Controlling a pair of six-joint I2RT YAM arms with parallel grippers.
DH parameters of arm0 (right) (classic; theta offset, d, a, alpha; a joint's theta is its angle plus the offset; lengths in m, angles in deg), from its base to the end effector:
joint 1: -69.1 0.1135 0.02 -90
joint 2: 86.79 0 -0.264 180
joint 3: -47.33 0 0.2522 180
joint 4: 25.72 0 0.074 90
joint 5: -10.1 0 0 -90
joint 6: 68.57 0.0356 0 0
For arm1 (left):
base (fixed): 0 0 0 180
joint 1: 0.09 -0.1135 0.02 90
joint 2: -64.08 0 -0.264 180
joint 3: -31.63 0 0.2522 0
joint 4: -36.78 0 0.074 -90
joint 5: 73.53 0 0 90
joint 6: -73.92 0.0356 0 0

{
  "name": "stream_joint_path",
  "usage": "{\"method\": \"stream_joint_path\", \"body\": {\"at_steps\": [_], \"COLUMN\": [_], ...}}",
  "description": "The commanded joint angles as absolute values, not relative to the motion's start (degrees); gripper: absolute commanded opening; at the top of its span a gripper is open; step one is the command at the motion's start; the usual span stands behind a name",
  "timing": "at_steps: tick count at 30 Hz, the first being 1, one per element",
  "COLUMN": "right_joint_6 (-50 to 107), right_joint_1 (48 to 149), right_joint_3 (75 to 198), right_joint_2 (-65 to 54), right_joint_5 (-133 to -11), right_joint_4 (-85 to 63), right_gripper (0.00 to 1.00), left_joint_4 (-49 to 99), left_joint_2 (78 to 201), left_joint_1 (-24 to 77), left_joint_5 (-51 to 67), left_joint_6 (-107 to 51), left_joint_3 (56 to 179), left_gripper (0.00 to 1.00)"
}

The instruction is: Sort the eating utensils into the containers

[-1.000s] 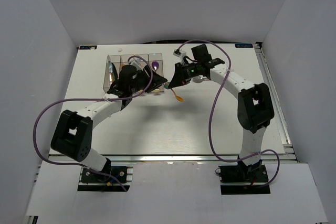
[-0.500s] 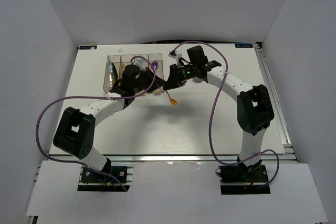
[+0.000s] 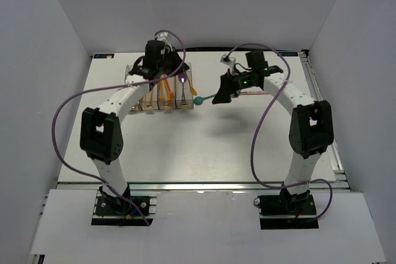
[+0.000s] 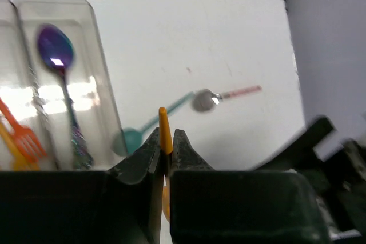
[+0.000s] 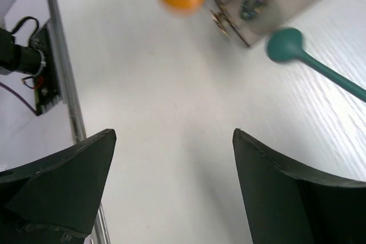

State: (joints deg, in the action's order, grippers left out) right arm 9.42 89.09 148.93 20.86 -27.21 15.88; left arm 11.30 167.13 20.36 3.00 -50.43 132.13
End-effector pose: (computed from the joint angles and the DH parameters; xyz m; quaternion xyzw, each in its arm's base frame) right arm 0.3805 0.1686 0.2679 -0.3844 0.7591 0.4353 0.2941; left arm 0.3976 -0.1571 0.3084 -0.0431 0.8524 -0.3245 0.4076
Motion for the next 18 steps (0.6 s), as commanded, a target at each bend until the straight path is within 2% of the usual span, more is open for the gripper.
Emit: {"method": "stream_joint_path", "body": {"at_steps": [1, 7, 13, 15, 18], "right_joint_6": [2.5, -0.5, -10.6, -20.2, -30.5], "right_joint_1": [85.3, 81.3, 80.6, 80.4, 79.8], "right_joint_3": [147.3, 143.6, 145.7, 147.3, 149.5], "right_joint_2": [15.7, 12.7, 13.5, 15.1, 17.0], "right_joint_5": [-24.3, -26.2, -33.0, -37.8, -43.1], "right_joint_4": [19.3, 18.1, 18.8, 19.2, 19.1], "right_gripper": [0.89, 0.89, 0.89, 0.89, 0.89], "left_joint_4": [-0.2, -5.7, -7.7, -7.7, -7.7], "left_joint_2": [173.0, 185.4, 191.9, 192.1, 192.1], "left_joint_1": [17.4, 16.3, 16.3, 16.4, 16.4], "left_joint_5": [6.6, 9.7, 7.9, 7.5, 6.7], "left_joint_6": [-40.7, -35.0, -35.2, -35.3, -35.9], "left_joint_3": [144.5, 160.3, 165.4, 164.8, 163.5], "left_gripper": [0.00, 0.00, 0.01, 0.06, 0.23]}}
